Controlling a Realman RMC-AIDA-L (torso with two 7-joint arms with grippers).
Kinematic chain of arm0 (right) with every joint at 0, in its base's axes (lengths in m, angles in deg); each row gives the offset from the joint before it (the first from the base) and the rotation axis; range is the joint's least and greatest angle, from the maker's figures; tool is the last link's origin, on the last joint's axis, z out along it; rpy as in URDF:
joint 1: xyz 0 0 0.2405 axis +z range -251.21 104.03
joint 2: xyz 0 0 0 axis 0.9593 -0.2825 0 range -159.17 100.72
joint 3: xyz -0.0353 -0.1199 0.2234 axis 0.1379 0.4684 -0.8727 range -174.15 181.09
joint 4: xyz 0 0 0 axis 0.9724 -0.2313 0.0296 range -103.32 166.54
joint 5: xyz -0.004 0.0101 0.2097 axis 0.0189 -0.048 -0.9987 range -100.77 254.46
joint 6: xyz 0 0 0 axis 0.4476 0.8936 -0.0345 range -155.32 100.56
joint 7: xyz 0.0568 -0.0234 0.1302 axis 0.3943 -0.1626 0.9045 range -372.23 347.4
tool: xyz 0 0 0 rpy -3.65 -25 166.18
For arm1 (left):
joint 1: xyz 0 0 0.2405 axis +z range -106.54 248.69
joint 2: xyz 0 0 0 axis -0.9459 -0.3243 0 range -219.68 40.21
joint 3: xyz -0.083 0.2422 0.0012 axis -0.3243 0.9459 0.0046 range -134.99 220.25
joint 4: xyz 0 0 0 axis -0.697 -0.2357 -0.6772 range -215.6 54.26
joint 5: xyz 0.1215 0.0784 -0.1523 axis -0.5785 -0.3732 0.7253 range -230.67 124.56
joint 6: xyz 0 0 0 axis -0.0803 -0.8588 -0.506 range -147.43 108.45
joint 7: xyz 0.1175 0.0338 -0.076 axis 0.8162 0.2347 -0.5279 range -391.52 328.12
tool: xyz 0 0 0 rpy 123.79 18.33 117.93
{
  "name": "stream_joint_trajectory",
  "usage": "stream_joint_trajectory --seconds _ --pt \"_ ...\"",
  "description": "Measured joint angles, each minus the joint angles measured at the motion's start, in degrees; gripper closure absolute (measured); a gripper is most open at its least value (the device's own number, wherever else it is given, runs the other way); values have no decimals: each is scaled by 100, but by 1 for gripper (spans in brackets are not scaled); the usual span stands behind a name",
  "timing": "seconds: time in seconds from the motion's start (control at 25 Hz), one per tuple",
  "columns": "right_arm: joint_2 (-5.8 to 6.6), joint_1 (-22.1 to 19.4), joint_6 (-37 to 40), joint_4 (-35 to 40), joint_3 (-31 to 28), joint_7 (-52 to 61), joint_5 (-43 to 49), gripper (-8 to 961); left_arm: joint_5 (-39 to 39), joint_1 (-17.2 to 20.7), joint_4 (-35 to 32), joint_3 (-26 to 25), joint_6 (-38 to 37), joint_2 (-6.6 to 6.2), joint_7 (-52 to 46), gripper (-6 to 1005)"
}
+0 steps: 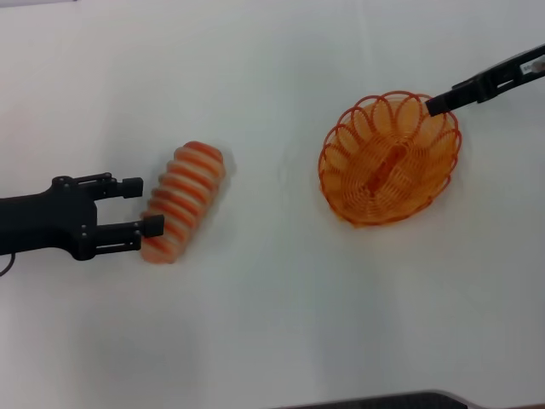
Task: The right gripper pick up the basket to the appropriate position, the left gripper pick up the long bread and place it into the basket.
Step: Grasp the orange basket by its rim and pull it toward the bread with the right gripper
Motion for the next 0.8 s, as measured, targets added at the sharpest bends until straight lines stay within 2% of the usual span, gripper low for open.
stream_joint_trajectory --seconds 0.44,0.8 --pt "-244 14 -236 3 276 -30 380 289 -16 18 -8 0 -24 23 9 247" --pt "-304 9 -373 9 282 -69 510 305 -42 6 -8 0 -29 31 9 247"
